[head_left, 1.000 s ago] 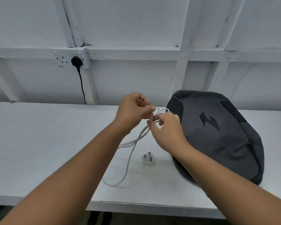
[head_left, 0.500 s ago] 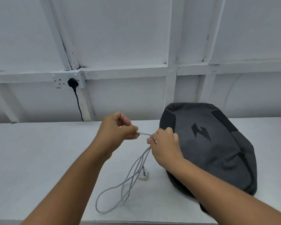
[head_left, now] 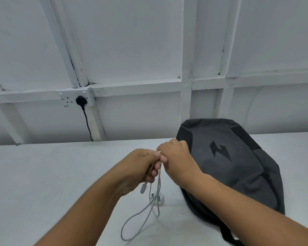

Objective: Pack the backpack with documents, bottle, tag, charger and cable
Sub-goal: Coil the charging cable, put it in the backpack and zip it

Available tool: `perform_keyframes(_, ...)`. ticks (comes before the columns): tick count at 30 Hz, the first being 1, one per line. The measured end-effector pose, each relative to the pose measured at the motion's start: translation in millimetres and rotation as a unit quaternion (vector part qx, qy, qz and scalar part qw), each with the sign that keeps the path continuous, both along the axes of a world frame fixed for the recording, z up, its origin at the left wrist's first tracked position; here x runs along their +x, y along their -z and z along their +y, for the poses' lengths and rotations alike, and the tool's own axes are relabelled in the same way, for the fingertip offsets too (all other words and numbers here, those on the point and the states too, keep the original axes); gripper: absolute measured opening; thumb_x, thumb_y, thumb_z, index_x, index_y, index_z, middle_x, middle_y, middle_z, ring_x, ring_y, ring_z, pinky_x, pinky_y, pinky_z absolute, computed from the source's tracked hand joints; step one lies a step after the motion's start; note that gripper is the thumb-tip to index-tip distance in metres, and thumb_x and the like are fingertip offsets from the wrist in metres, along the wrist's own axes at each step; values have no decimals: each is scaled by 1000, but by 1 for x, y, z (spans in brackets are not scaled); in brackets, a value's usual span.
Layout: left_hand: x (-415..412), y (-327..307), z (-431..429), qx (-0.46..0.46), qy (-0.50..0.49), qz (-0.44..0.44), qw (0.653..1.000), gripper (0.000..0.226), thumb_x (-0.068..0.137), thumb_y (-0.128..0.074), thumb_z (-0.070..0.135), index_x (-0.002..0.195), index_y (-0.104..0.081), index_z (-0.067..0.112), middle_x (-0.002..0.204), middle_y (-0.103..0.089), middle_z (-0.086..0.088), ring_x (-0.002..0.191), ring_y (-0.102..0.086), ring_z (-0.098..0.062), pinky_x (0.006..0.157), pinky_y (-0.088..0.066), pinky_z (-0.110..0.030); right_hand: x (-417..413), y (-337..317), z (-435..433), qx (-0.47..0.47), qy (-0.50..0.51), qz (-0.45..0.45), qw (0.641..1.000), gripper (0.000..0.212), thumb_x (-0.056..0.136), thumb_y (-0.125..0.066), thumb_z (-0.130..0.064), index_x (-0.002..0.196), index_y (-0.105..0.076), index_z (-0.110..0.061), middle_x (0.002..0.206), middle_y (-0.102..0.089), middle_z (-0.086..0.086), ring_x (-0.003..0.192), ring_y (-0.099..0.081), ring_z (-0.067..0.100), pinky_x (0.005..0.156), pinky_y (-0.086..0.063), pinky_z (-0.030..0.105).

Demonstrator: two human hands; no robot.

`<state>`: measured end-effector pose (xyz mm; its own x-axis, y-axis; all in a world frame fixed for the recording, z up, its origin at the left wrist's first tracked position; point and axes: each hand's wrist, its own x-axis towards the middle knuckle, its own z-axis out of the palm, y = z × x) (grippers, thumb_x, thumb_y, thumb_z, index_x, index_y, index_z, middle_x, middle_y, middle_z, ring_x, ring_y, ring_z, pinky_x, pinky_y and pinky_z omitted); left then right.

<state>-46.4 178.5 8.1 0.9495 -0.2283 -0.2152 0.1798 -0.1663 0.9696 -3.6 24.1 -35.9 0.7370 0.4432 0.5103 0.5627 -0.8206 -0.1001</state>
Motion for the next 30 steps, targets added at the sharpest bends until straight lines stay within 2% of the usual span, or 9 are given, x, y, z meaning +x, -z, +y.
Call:
perform_keyframes(4,7,-6,-11,-222,-60,-1,973,38,106,-47,24,72,-61,14,55,-32,4,45,-22,-9,40,-20,-20,-4,10,11,214,-37,114,970,26,101,-46,-19,76,-45,-23,70,-51,-6,70,-45,19,73,-32,35)
perform_keyframes(7,16,-23,-13,-345,-83,-76,932,44,108,-46,31,73,-68,14,53,-35,5,44,-28,-8,40,-27,-20,-9,39,24,159,24,231,960,32,97,-43,-29,72,-58,-16,78,-68,-2,82,-60,23,83,-43,35)
perform_keyframes(10,26,-44,-8,-385,-98,-168,902,41,108,-45,29,84,-73,13,60,-51,2,51,-45,-10,49,-43,-22,-30,70,30,160,44,328,930,34,97,-34,-34,81,-62,-23,90,-69,-9,105,-47,16,89,-32,17)
perform_keyframes(12,33,-47,-4,-391,-108,-204,891,39,109,-45,28,90,-74,11,67,-62,1,58,-57,-11,57,-51,-22,-42,73,30,161,25,323,932,34,99,-31,-31,79,-58,-29,89,-66,-13,108,-43,13,88,-28,15)
perform_keyframes(15,43,-35,0,-335,-117,-277,893,35,110,-41,22,102,-73,10,86,-77,-2,81,-72,-15,77,-58,-25,-57,50,31,97,-24,262,960,36,102,-28,-22,87,-60,-28,83,-57,-15,95,-43,11,103,-21,29)
perform_keyframes(18,49,-14,12,-103,-134,-390,905,33,109,-44,24,108,-75,12,103,-79,-5,101,-74,-20,91,-58,-30,-70,20,26,24,-42,226,973,33,106,-31,-20,102,-64,-20,87,-46,-12,89,-27,17,101,-17,32)
perform_keyframes(23,44,20,45,229,-26,-407,884,37,101,-47,45,93,-74,21,85,-75,13,79,-72,-9,71,-55,-19,-64,-31,5,-43,7,98,994,36,109,-30,-33,97,-63,-26,89,-62,-6,92,-47,20,94,-21,41)
perform_keyframes(26,32,33,53,263,21,-342,902,37,106,-43,42,86,-71,28,70,-73,12,55,-64,-7,57,-49,-19,-46,-46,-10,-57,37,51,996,37,108,-26,-40,97,-59,-30,86,-58,-12,92,-45,15,95,-17,39)
perform_keyframes(30,9,38,42,188,57,-260,945,57,104,-32,55,74,-72,26,52,-54,8,51,-47,-5,56,-38,-15,-22,-51,-14,-118,53,13,992,36,109,-25,-38,102,-59,-29,95,-64,-13,100,-51,16,100,-13,41)
